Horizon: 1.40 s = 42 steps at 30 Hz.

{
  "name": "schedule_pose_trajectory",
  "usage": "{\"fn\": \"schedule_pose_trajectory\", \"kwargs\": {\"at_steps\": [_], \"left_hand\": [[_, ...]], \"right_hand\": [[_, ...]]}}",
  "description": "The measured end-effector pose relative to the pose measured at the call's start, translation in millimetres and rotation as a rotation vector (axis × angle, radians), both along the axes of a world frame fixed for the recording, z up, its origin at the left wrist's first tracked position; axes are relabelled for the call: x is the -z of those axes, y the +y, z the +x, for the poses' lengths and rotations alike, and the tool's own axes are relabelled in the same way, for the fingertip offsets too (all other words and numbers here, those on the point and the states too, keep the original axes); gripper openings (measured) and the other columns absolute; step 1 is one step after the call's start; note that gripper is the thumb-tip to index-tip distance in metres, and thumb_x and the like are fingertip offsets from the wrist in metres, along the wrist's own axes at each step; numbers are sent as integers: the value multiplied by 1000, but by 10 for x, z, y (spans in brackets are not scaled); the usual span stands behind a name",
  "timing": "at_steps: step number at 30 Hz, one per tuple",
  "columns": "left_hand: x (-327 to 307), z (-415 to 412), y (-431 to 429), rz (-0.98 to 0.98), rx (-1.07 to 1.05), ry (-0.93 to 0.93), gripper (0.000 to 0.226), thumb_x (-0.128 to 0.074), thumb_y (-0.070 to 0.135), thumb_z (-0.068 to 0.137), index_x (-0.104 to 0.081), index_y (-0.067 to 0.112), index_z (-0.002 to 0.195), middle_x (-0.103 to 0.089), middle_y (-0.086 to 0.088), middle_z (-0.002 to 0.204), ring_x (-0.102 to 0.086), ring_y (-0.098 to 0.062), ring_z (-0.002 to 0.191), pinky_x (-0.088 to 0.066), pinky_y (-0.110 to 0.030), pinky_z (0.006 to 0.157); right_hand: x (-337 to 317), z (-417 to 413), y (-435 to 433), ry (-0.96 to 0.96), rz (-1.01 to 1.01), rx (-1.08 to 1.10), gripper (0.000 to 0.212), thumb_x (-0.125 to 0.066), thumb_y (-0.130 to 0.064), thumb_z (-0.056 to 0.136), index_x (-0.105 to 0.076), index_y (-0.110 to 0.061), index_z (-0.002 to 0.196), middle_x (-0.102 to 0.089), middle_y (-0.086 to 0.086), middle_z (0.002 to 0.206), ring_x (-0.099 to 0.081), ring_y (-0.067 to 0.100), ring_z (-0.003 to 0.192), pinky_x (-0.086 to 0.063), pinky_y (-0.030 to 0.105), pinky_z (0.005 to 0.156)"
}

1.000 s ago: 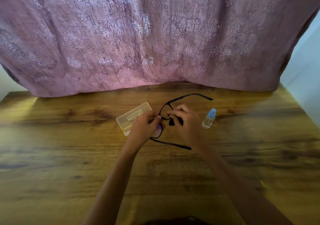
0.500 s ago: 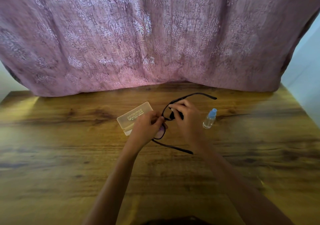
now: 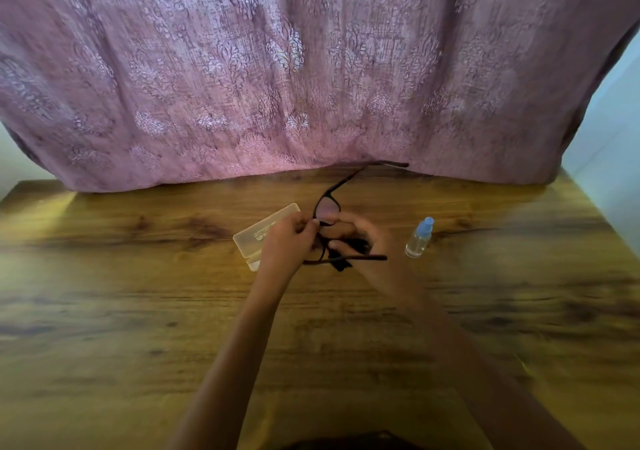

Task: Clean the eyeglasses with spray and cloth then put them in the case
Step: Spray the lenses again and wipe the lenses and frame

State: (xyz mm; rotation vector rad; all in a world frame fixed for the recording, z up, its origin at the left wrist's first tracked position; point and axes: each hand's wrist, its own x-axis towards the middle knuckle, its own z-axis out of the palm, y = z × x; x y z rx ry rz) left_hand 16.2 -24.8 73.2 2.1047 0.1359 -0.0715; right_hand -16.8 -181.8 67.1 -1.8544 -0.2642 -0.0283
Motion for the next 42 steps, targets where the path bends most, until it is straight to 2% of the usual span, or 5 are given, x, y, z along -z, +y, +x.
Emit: {"fn": "schedule_pose_trajectory", "kwargs": {"at_steps": [10,15,26,37,42], "left_hand": [[-4,33,-24,-78,-156,103,31,-54,26,89,-64,13,115,-72,-7,93,-66,-24,89,-55,-44,84],[-19,8,12,-76,-140,117,34,-56,23,88,-60,16,121,-62,8,81,-62,-9,75,-53,-28,64],[-28,-9,86,-72,-54,170,32,-54,30,91,-63,18,119,-68,-10,104,-65,-23,93,-54,-44,88],[-232,-315,222,-142,400,-318,21,-50,33,96,-68,23,101,-66,22,93,-59,2,89,-40,-10,77],[-233,-265,159,-117,328,-334,18,-52,21,97,-68,14,94,-68,5,87,-64,-12,86,-49,-31,79]], "right_hand": [[-52,-146,103,108,222,-93,18,-73,-9,84,-74,-8,102,-75,1,97,-71,13,93,-57,27,82],[-59,-92,118,51,165,-87,14,-72,-10,85,-74,-8,99,-75,2,96,-71,13,90,-57,30,82],[-137,-37,36,29,195,-155,14,-73,-19,85,-74,-19,99,-74,-6,100,-68,10,97,-53,22,83],[-246,49,-74,216,540,-25,24,-76,-29,74,-76,-21,96,-74,5,100,-69,18,98,-53,20,78],[-203,46,-87,247,560,25,36,-78,-25,73,-71,-16,108,-73,6,106,-68,20,103,-56,30,84]]}}
